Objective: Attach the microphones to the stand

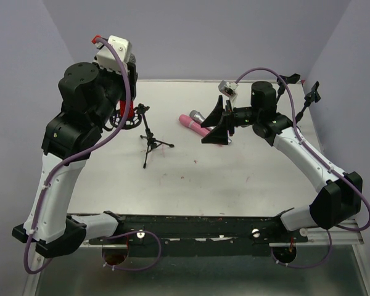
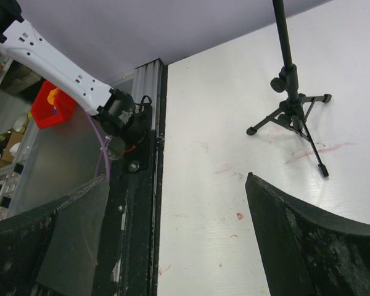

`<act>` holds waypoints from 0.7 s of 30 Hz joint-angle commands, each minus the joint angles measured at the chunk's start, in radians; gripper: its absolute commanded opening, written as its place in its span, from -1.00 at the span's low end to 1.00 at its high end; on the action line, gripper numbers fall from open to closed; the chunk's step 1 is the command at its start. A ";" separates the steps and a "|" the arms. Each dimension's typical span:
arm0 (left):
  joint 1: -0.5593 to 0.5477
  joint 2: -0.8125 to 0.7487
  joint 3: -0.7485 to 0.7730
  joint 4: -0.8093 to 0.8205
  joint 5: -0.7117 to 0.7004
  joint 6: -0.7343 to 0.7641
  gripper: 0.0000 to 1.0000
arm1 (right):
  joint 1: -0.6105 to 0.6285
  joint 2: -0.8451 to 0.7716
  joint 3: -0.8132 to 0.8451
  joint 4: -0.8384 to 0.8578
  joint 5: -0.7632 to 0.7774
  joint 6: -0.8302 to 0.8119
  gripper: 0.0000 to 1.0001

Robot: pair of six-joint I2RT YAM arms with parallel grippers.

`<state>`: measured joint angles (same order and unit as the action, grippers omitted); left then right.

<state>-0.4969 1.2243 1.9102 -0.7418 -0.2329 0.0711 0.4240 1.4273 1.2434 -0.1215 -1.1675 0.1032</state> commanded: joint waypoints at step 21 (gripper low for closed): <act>0.057 0.121 0.059 -0.246 0.076 -0.102 -1.00 | -0.002 0.015 -0.009 0.000 0.009 -0.020 1.00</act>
<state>-0.4450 1.3273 2.0106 -0.8028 -0.1890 0.0135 0.4240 1.4288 1.2434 -0.1215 -1.1675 0.1028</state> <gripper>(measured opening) 0.500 0.997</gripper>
